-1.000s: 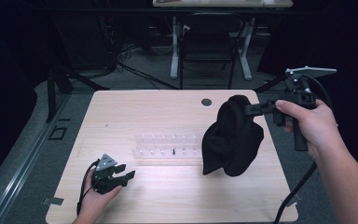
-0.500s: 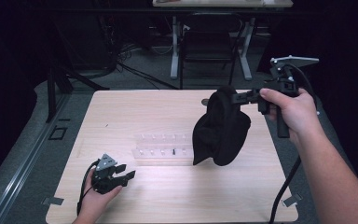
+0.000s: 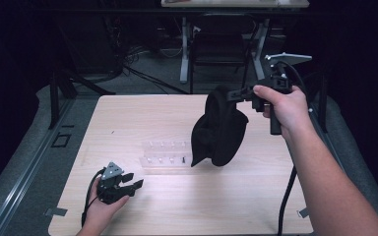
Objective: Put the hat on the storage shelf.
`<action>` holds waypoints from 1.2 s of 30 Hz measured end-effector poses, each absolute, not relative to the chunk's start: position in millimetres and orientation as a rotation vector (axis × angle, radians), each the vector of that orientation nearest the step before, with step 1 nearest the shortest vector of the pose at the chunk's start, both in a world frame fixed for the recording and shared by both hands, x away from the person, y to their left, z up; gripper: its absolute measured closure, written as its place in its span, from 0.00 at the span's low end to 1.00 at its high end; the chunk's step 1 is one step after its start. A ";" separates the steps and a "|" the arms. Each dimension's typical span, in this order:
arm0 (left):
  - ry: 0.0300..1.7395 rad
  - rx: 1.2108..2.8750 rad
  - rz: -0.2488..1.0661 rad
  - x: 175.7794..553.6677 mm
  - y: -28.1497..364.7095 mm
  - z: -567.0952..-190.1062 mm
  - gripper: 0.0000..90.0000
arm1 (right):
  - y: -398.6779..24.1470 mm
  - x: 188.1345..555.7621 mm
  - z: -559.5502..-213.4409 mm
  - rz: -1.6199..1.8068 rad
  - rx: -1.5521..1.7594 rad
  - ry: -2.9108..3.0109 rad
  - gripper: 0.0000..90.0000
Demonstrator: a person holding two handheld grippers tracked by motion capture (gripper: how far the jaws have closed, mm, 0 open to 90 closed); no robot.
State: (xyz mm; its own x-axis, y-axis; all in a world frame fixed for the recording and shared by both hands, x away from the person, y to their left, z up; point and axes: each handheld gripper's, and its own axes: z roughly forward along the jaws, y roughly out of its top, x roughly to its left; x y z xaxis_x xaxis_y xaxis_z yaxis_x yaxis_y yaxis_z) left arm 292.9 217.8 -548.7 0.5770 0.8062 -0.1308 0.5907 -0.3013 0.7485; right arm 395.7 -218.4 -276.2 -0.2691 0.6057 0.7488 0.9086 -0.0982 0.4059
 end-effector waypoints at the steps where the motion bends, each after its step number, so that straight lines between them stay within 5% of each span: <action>1: 1.113 2.015 0.345 292.9 217.7 -548.7 0.56 | -215.9 397.7 -277.4 -1.307 -1.656 -1.857 0.98; 36: 1.008 2.014 0.387 297.2 195.9 -523.7 0.59 | -175.7 421.9 -301.8 -1.289 -1.652 -1.849 0.98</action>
